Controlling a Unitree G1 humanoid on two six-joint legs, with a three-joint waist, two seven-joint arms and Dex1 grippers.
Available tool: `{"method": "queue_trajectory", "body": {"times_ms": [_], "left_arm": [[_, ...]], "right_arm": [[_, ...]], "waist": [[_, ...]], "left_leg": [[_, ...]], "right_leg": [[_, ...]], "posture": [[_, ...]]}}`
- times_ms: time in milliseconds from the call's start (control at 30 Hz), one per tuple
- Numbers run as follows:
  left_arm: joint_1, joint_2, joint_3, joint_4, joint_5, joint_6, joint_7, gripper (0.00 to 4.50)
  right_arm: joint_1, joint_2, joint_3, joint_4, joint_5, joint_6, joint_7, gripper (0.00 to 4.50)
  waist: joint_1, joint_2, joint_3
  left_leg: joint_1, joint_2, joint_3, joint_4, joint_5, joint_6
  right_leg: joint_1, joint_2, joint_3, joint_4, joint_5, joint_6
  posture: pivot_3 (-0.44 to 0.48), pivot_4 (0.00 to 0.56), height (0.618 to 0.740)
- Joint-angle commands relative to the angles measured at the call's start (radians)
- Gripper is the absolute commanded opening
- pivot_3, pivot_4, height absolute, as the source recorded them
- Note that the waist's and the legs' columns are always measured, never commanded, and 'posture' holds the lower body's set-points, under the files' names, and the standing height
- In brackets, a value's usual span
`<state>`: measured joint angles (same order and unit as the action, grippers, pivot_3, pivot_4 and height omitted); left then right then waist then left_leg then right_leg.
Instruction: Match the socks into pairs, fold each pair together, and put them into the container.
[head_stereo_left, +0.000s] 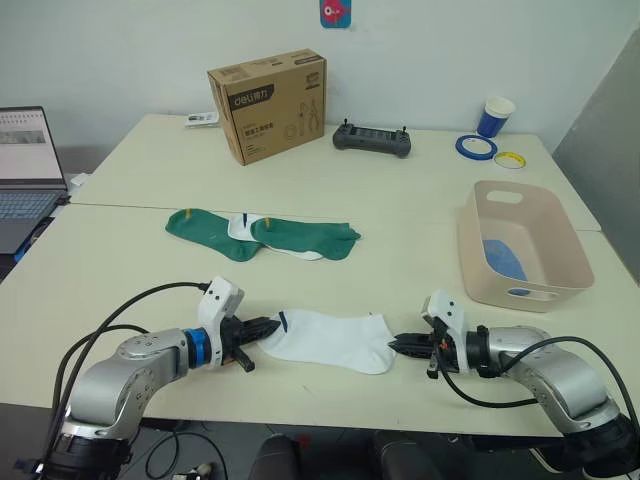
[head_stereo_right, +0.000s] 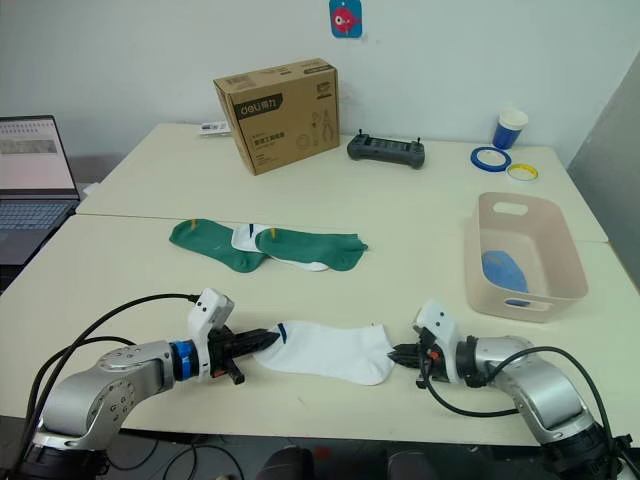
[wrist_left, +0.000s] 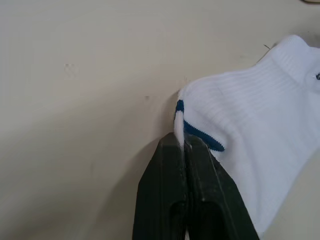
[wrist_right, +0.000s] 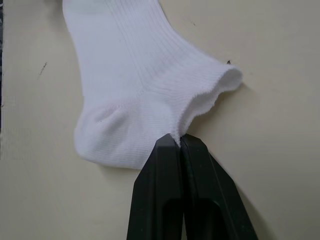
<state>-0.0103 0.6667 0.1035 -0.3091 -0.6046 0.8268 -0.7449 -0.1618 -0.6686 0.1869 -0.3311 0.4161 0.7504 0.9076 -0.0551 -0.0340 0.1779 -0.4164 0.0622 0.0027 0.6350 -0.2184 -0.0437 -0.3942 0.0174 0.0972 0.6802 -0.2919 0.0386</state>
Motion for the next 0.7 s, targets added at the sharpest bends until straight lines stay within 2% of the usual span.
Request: {"method": "queue_trajectory", "body": {"times_ms": [33,200,333,533,700], "left_arm": [[0.037,-0.040,0.041,-0.089,-0.065,0.061,0.060,0.02],[0.100,-0.083,0.087,-0.206,-0.159,0.147,0.133,0.02],[0.129,-0.100,0.100,-0.253,-0.194,0.174,0.179,0.02],[0.152,-0.082,0.042,-0.239,-0.112,0.115,0.192,0.02],[0.133,-0.097,0.031,-0.225,-0.092,0.085,0.199,0.02]], "right_arm": [[-0.025,-0.056,-0.046,-0.027,0.065,0.041,0.073,0.00],[-0.071,-0.115,-0.027,0.026,0.088,0.040,0.170,0.00],[-0.111,-0.114,-0.001,0.095,0.058,0.007,0.188,0.00],[-0.115,-0.098,0.037,0.150,0.017,-0.050,0.207,0.00],[-0.105,-0.111,0.035,0.171,0.012,-0.072,0.235,0.00]], "waist": [[0.001,0.000,0.000],[0.001,0.000,0.000],[0.001,0.000,0.000],[0.000,0.000,0.000],[0.001,0.000,0.000]], "left_leg": [[0.000,0.000,0.000,0.000,0.000,0.000],[0.000,0.000,-0.001,0.000,0.000,0.000],[0.001,-0.001,-0.001,0.000,0.000,0.000],[0.001,-0.001,-0.001,0.000,0.000,0.000],[0.001,-0.001,-0.001,0.000,0.000,0.000]], "right_leg": [[0.000,-0.001,0.000,0.000,0.000,0.000],[0.001,-0.001,-0.001,0.000,0.000,0.001],[0.001,0.000,0.000,0.000,0.000,0.000],[0.001,0.000,-0.001,0.000,0.000,0.000],[0.001,0.000,0.000,0.000,0.000,0.000]], "posture": [[0.000,0.150,0.740],[0.000,0.150,0.740],[0.000,0.150,0.740],[0.000,0.150,0.740],[0.000,0.150,0.740]]}}
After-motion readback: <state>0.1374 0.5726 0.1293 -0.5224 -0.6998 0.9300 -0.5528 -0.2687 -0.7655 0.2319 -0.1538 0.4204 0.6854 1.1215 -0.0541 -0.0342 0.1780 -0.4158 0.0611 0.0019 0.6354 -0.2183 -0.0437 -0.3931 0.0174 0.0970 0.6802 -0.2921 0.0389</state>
